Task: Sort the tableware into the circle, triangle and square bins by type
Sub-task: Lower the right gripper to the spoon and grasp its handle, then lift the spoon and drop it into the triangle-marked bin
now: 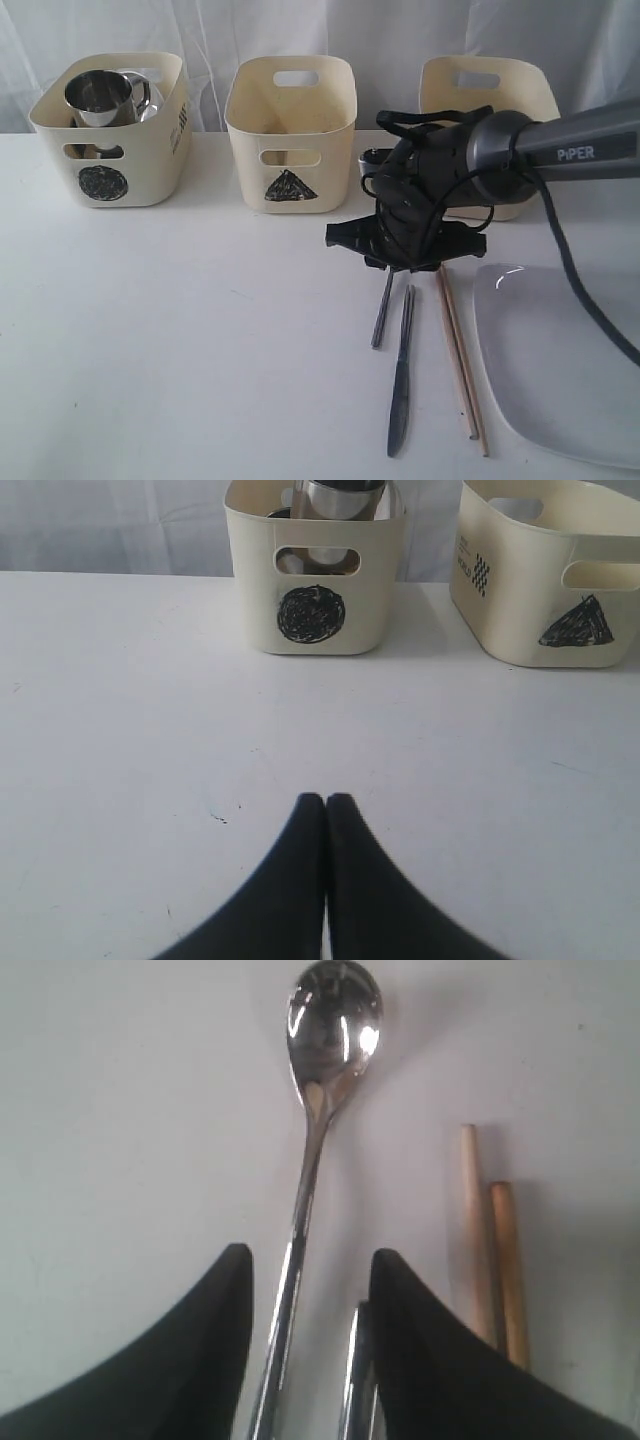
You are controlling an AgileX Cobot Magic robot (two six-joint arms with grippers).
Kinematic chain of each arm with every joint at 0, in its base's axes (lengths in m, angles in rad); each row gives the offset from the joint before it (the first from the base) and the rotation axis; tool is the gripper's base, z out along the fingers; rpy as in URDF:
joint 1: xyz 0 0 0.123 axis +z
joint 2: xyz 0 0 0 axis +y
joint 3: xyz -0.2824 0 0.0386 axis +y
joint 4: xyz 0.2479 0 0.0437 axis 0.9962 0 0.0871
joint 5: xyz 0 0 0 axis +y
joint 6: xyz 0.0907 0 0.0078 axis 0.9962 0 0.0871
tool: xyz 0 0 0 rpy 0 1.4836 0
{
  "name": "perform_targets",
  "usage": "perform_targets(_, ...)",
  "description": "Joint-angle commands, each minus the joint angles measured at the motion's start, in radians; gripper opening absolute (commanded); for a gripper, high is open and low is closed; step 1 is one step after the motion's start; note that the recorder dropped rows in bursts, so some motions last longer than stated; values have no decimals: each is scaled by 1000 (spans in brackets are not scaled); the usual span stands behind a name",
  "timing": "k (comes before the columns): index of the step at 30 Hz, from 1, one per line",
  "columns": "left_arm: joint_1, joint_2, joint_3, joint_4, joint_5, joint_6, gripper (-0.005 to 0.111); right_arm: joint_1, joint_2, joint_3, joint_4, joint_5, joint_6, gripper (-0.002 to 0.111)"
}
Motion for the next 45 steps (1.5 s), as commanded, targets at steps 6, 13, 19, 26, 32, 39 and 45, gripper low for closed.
perform_targets(6,3,-4,4,-2,-5,-4,0,-19,61,-61,-14,-54,41,37)
perform_targets(13,3,-4,4,-2,-5,-4,0,-22,103,-70,-12,-102,110,37)
perform_targets(19,3,-4,4,-2,-5,-4,0,-20,136,-70,-25,-100,118,37)
perform_targets(26,3,-4,4,-2,-5,-4,0,-20,171,-68,-25,-62,98,14)
perform_targets(32,3,-4,4,-2,-5,-4,0,-20,156,-60,6,-24,3,0)
perform_targets(39,3,-4,4,-2,-5,-4,0,-11,11,54,-6,-253,-125,0)
perform_targets(45,3,-4,4,-2,-5,-4,0,-26,-177,103,-13,-549,-323,0)
